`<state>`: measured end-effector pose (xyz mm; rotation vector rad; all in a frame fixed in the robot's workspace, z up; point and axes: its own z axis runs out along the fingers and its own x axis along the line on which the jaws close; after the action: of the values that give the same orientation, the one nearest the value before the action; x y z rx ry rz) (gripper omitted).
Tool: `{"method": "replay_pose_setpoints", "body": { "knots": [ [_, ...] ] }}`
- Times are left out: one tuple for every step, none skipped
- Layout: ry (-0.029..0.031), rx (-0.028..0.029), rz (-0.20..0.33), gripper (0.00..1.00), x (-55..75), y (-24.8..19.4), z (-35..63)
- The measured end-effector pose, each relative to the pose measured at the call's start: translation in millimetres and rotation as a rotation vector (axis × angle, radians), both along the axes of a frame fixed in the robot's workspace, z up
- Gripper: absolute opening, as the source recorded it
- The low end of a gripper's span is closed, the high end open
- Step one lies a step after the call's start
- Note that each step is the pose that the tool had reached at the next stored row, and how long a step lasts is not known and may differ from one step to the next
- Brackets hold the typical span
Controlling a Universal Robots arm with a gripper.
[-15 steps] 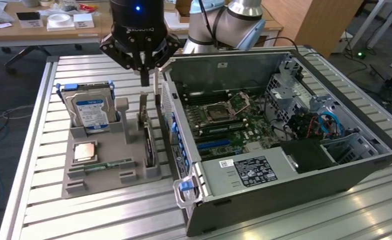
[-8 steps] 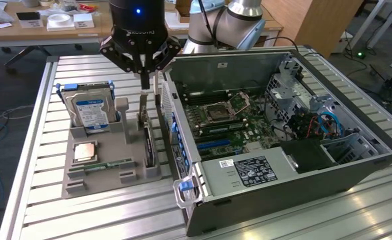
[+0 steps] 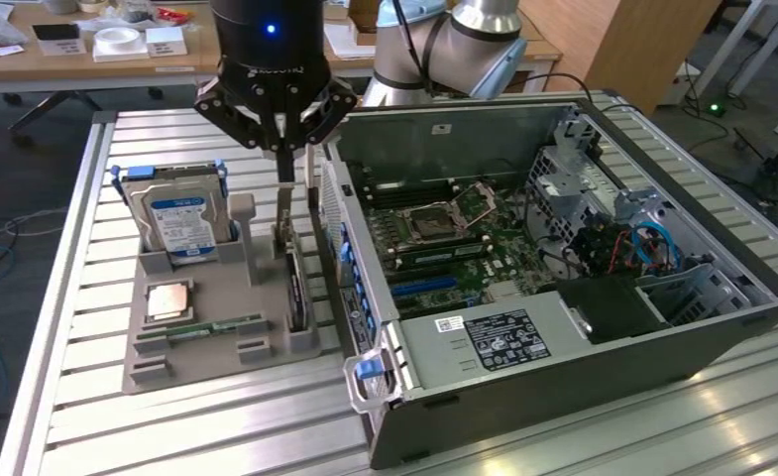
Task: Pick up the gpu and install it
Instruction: 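Reach for the gpu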
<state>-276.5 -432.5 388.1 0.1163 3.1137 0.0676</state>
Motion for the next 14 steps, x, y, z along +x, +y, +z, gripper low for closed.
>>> {"method": "replay_pose_setpoints", "body": {
  "knots": [
    [0.0001,-0.0001,0.0,0.11,-0.4,0.0,-1.2],
    [-0.0001,0.0,0.0,0.11,-0.9,0.0,-2.5],
    [-0.0001,0.0,0.0,0.11,-1.4,-0.1,-3.4],
    [0.0,-0.0002,0.0,0.11,-1.7,-0.3,-4.1],
    [-0.0001,-0.0001,0.0,0.11,-2.1,-0.4,-4.9],
    [-0.0001,-0.0001,0.0,0.11,-2.3,-0.5,-5.9],
    [-0.0001,-0.0002,0.0,0.11,-2.6,-0.7,-6.9],
    [0.0,-0.0002,0.0,0.11,-2.8,-0.7,-8.0],
    [-0.0001,-0.0001,0.0,0.11,-3.2,-0.8,-9.1],
    [0.0,-0.0002,0.0,0.11,-3.6,-0.8,-10.0],
    [-0.0001,-0.0002,0.0,0.11,-4.1,-0.8,-10.9],
    [0.0,-0.0002,0.0,0.11,-4.4,-0.8,-11.7],
    [0.0,-0.0003,0.0,0.11,-4.6,-0.9,-12.1],
    [0.0001,-0.0004,0.0,0.11,-4.6,-0.9,-12.1]
  ]
}}
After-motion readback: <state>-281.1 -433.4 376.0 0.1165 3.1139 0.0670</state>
